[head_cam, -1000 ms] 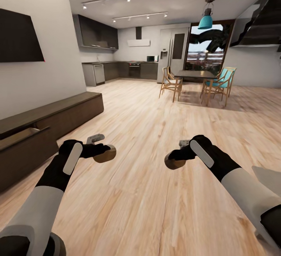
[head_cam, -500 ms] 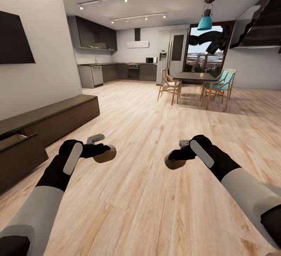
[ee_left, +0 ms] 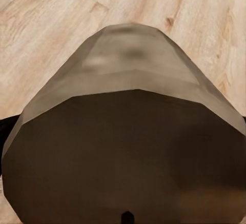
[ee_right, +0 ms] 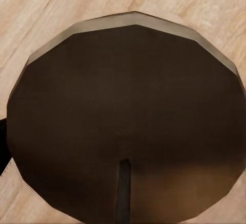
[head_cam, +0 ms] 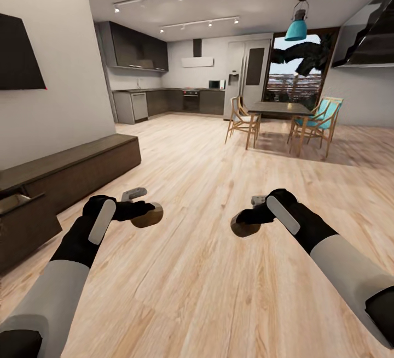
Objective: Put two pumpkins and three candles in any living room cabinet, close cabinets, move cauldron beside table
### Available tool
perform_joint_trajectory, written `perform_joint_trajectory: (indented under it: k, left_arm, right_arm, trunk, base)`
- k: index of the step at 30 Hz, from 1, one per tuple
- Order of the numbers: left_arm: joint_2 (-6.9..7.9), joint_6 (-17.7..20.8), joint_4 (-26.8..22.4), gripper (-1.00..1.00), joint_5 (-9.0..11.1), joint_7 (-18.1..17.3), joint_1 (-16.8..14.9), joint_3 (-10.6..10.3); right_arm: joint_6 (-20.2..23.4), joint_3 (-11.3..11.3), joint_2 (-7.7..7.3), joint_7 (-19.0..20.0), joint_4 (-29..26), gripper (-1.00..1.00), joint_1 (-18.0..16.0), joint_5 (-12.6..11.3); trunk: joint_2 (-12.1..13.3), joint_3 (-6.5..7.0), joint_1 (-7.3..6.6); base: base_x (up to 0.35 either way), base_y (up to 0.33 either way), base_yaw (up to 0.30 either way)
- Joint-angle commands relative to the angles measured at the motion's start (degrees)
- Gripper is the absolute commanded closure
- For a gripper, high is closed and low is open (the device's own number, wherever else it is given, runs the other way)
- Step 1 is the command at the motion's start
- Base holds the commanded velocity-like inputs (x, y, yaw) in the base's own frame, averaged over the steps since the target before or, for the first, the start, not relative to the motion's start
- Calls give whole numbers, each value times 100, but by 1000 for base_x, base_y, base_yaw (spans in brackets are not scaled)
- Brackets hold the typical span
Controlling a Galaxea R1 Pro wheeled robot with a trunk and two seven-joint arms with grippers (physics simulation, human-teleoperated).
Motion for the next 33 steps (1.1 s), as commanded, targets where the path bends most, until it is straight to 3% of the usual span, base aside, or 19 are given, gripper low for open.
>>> perform_joint_trajectory:
  k: [1, 15, 33]
  left_arm:
    - [4, 10, -4, 100, 73, 59, -6, -15]
    - [-2, 10, -1, 100, 73, 59, -5, -17]
    - [-5, 10, 5, 100, 73, 59, -6, -18]
  right_arm:
    - [8, 22, -8, -57, -10, 100, -6, -66]
    - [8, 22, -7, -52, -10, 100, -6, -66]
    - [8, 22, -8, -57, -10, 100, -6, -66]
  trunk:
    - [-3, -3, 2]
    - [-3, 20, 2]
    - [-3, 112, 2]
  base:
    - [332, 0, 242]
    - [332, -30, 135]
    - [306, -148, 238]
